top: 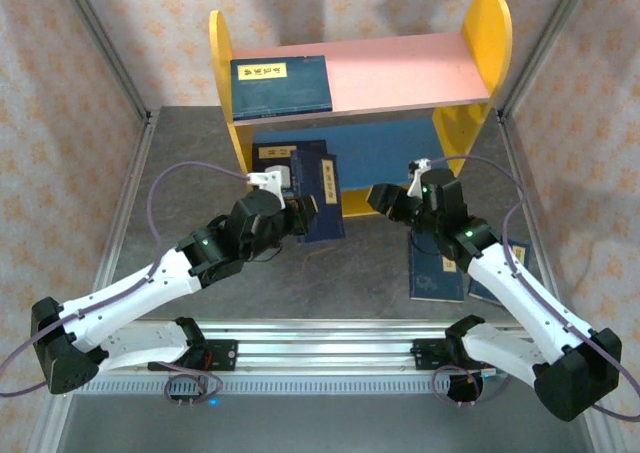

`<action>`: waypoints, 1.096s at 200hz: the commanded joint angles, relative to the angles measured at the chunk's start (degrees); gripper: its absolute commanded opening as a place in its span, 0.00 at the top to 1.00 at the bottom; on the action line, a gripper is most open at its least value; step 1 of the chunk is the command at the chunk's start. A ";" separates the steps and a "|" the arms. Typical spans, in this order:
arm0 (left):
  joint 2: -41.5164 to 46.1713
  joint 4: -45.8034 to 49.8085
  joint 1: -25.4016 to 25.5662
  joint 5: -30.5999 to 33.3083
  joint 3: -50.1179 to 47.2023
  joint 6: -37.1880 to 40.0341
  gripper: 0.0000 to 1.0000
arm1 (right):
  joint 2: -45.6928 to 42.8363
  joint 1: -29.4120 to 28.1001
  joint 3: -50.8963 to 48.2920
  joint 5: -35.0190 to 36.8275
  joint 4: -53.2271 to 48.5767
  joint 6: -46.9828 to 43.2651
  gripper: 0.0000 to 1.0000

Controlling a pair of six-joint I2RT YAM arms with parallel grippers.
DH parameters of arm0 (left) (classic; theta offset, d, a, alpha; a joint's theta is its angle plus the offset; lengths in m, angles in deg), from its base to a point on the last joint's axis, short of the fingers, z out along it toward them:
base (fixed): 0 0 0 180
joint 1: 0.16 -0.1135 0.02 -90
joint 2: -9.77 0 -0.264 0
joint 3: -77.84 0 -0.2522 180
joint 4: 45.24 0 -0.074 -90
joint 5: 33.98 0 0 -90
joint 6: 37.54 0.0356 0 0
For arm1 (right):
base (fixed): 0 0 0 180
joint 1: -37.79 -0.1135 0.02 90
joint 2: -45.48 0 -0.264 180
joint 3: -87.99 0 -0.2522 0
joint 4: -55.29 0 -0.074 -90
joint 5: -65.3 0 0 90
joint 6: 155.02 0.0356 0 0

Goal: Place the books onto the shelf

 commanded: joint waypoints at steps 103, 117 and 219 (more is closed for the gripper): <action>-9.28 -33.22 -0.65 22.27 -0.23 -2.84 1.00 | 5.95 0.11 0.14 -7.65 19.12 11.54 0.17; -9.78 -35.38 -0.78 22.74 -0.62 -2.83 1.00 | 6.60 0.04 0.43 -8.27 20.16 12.32 0.14; -14.42 -48.43 -1.06 22.36 -1.92 -1.82 1.00 | 14.43 -3.84 2.65 -9.65 28.52 18.70 0.07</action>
